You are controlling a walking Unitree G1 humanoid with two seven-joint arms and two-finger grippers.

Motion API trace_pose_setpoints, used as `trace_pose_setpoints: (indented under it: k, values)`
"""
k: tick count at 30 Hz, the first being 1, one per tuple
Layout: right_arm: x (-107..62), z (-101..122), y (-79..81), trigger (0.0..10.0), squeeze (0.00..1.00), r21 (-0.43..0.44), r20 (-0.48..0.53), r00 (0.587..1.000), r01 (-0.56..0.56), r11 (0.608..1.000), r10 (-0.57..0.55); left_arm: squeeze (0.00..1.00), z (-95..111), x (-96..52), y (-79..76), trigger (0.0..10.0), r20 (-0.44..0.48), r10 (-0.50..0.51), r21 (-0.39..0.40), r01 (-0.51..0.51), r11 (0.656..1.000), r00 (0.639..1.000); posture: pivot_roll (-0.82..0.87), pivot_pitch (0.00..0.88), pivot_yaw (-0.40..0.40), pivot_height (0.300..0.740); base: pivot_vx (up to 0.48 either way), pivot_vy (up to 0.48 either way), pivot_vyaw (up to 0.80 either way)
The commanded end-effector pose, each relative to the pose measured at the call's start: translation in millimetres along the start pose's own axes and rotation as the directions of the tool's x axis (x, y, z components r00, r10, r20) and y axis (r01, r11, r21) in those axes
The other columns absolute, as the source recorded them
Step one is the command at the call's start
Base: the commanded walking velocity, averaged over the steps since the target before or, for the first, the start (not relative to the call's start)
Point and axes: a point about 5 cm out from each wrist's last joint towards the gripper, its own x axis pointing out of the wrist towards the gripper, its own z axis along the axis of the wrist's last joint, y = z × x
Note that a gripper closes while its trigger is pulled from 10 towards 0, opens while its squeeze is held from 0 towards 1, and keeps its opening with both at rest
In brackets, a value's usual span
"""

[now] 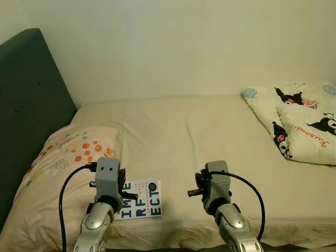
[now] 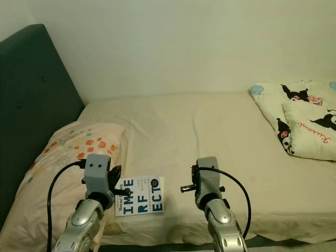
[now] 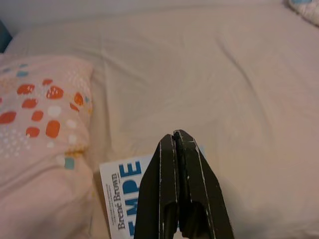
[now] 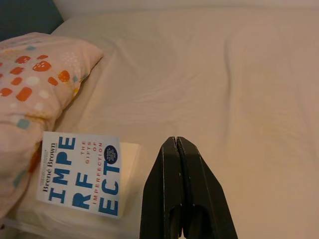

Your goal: Clean up the room

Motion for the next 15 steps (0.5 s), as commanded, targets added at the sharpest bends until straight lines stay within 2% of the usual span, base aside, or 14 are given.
trace_pose_setpoints:
  k: [1,15]
  values:
    - [0.9,-2.2,1.2,10.0,0.0,0.039,-0.018,1.0,-0.006,0.999,0.007,0.0,-3.4,0.1,1.6,10.0,-0.026,0.009,0.002,-0.009,1.0,1.0,-0.08,0.098,0.018,0.74,0.0,0.0,0.0]
    - [-0.3,-5.7,1.9,10.0,0.0,0.042,-0.034,0.999,-0.009,0.999,0.01,0.0,-6.3,-4.3,-0.2,10.0,-0.037,-0.007,0.007,0.007,1.0,0.999,-0.07,0.103,0.012,0.74,0.0,0.0,0.0]
